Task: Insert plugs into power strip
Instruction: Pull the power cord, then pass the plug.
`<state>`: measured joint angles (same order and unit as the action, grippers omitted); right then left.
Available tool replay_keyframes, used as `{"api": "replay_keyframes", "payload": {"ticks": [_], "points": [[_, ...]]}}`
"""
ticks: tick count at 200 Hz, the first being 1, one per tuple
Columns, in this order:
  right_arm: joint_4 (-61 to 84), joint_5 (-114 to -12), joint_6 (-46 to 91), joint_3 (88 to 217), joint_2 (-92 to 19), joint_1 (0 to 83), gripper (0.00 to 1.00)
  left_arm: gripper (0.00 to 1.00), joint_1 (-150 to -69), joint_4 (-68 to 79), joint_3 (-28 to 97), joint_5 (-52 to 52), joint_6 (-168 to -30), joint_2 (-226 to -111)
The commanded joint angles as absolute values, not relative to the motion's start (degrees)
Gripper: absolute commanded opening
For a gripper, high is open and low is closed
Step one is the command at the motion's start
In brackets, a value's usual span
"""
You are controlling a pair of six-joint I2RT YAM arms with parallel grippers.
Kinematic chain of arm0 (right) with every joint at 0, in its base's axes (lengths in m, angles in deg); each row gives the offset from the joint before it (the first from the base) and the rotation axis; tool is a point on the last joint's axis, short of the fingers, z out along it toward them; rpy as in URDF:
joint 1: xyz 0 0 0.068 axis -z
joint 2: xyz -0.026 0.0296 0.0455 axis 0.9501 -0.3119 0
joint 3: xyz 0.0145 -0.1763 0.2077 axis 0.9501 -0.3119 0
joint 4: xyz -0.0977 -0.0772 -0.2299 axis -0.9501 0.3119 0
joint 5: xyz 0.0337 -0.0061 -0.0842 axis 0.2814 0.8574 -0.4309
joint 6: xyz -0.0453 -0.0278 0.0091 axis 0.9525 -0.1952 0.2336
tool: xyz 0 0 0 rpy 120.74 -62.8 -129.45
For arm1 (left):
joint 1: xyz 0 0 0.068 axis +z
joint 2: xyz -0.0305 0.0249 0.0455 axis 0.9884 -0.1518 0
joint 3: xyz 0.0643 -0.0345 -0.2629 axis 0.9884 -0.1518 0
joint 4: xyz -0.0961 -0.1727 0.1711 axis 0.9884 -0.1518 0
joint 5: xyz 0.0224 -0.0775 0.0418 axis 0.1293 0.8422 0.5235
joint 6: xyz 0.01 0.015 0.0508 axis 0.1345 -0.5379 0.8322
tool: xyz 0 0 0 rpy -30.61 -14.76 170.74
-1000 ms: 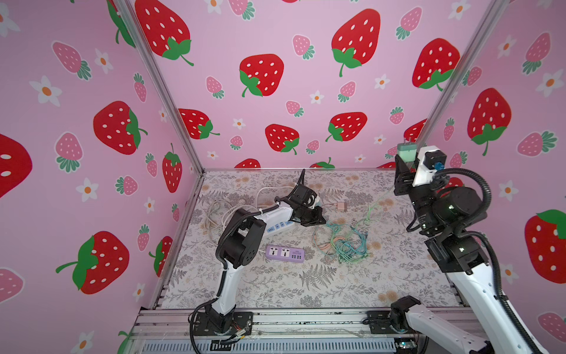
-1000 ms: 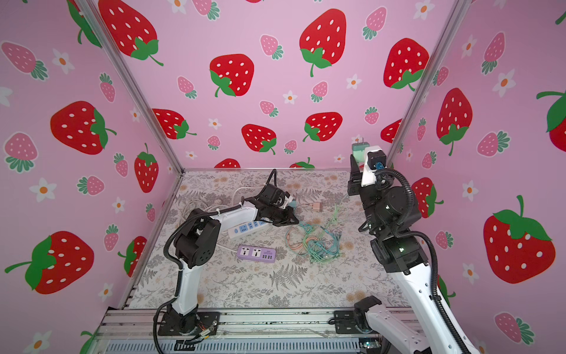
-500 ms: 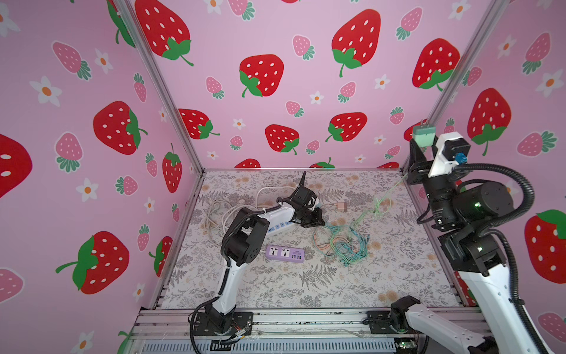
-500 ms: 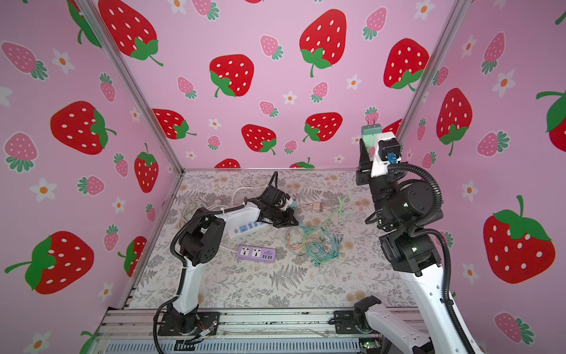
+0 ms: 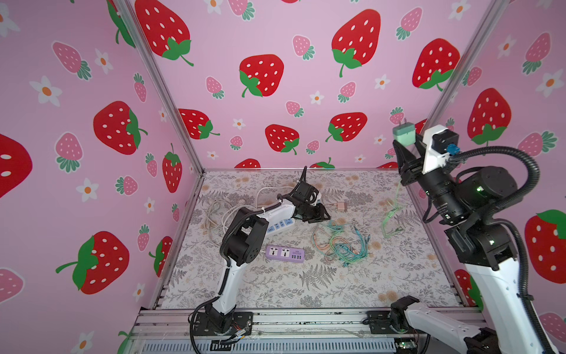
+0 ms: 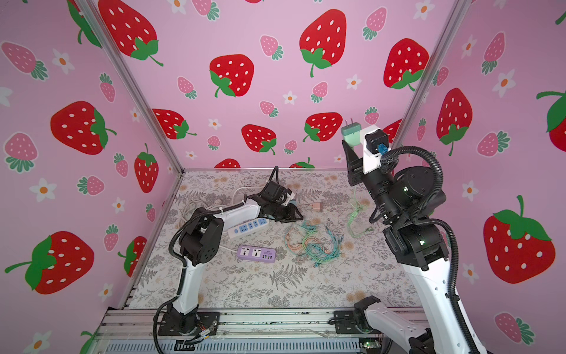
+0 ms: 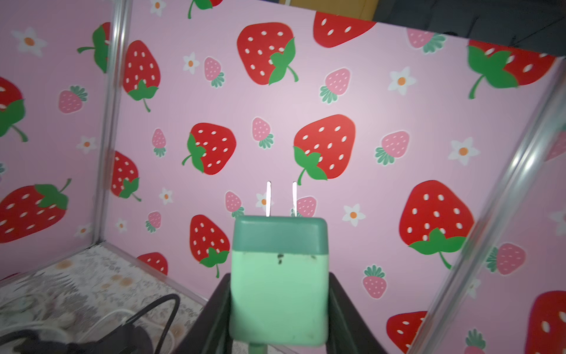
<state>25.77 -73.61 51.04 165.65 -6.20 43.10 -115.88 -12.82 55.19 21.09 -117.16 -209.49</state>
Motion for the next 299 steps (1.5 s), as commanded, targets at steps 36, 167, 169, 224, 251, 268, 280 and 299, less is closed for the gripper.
{"api": "replay_keyframes", "payload": {"ticks": [36, 167, 169, 224, 251, 268, 280, 299], "points": [[27.73, -57.55, 45.76, 151.58, -3.13, 42.89, 0.2, 0.66, -111.75, -15.1, 52.8, 23.6, -115.25, -195.29], [17.75, -41.93, 46.52, 130.01, -9.13, 42.74, 0.2, 0.84, -107.78, -17.81, 36.26, 30.86, -110.82, -171.92], [17.73, -41.83, 46.6, 129.99, -9.24, 42.74, 0.2, 0.84, -107.81, -17.75, 36.24, 31.08, -110.88, -171.79], [19.53, -43.32, 48.56, 129.73, -12.14, 40.07, 0.2, 0.83, -107.9, -6.56, 32.55, 42.64, -117.77, -171.32], [19.46, -43.58, 49.02, 129.72, -12.36, 37.83, 0.2, 0.81, -108.62, -6.12, 32.81, 43.77, -117.82, -172.56], [19.49, -43.96, 49.61, 129.89, -12.55, 36.54, 0.21, 0.8, -109.15, -5.08, 33.02, 44.81, -118.52, -173.23], [19.61, -44.13, 49.86, 130.1, -12.73, 35.83, 0.21, 0.78, -109.57, -5.02, 33.54, 45.41, -118.62, -173.68], [20.0, -45.02, 50.29, 130.78, -13.37, 34.73, 0.21, 0.74, -110.26, -5.26, 34.22, 46.06, -118.54, -174.22]]}}
